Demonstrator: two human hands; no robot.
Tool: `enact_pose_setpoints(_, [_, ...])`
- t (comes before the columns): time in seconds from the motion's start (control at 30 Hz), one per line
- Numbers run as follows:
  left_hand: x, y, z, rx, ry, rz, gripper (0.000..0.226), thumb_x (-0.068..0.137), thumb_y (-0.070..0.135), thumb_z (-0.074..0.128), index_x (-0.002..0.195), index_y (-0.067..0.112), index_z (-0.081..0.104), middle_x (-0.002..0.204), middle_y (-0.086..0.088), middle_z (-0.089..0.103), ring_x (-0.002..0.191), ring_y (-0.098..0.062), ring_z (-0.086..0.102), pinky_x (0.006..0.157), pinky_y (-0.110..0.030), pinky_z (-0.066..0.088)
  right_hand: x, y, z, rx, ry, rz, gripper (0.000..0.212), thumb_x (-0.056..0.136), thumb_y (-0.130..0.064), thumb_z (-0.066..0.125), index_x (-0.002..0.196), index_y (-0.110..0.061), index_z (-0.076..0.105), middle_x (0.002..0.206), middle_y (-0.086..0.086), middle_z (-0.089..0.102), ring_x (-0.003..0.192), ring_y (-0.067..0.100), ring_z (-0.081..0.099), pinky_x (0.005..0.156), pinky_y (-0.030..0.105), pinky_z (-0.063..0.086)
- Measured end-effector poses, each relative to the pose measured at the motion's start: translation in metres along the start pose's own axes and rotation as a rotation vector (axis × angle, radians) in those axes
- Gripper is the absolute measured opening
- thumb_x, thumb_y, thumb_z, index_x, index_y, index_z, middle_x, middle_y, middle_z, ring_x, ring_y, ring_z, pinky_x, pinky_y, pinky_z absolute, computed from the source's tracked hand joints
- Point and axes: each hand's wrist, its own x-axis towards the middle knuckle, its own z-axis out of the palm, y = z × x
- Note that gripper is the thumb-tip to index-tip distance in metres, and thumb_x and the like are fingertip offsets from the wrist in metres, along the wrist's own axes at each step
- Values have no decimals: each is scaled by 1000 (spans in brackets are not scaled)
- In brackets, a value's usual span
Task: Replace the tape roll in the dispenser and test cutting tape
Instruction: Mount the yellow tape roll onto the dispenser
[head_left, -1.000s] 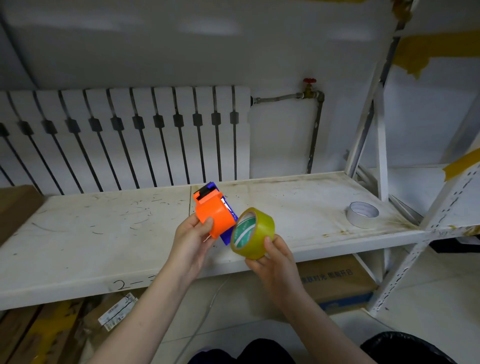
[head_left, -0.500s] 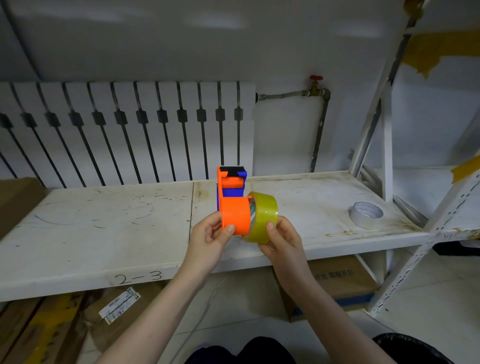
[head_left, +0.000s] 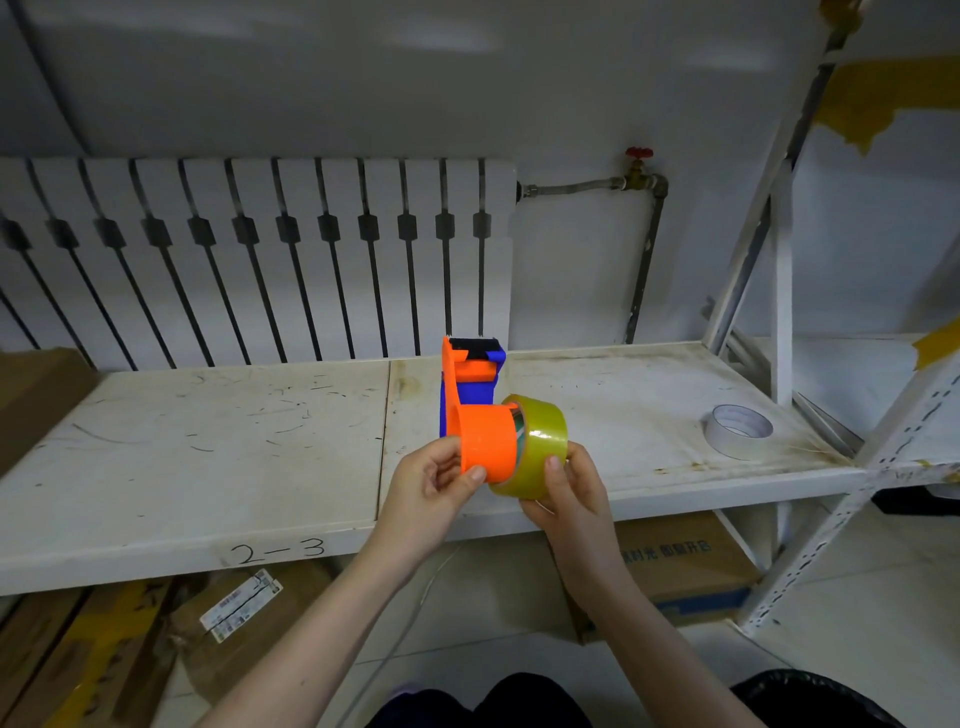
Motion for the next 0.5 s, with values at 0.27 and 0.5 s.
enact_pose_setpoints(0.27, [2, 2, 4, 68, -65, -36, 14, 86, 3, 61, 97, 12, 64, 103, -20, 67, 96, -24, 65, 85, -30, 53, -5, 3, -2, -49, 57, -3, 28, 92, -34, 44, 112, -16, 52, 111, 7, 61, 103, 24, 63, 79, 36, 57])
enact_pose_setpoints(0.5, [1, 4, 0, 25, -123, -93, 26, 85, 3, 62, 106, 18, 63, 109, -8, 68, 102, -15, 65, 91, -26, 53, -6, 0, -4, -97, 52, 10, 17, 98, -31, 45, 105, -18, 54, 101, 1, 63, 95, 19, 63, 77, 36, 55])
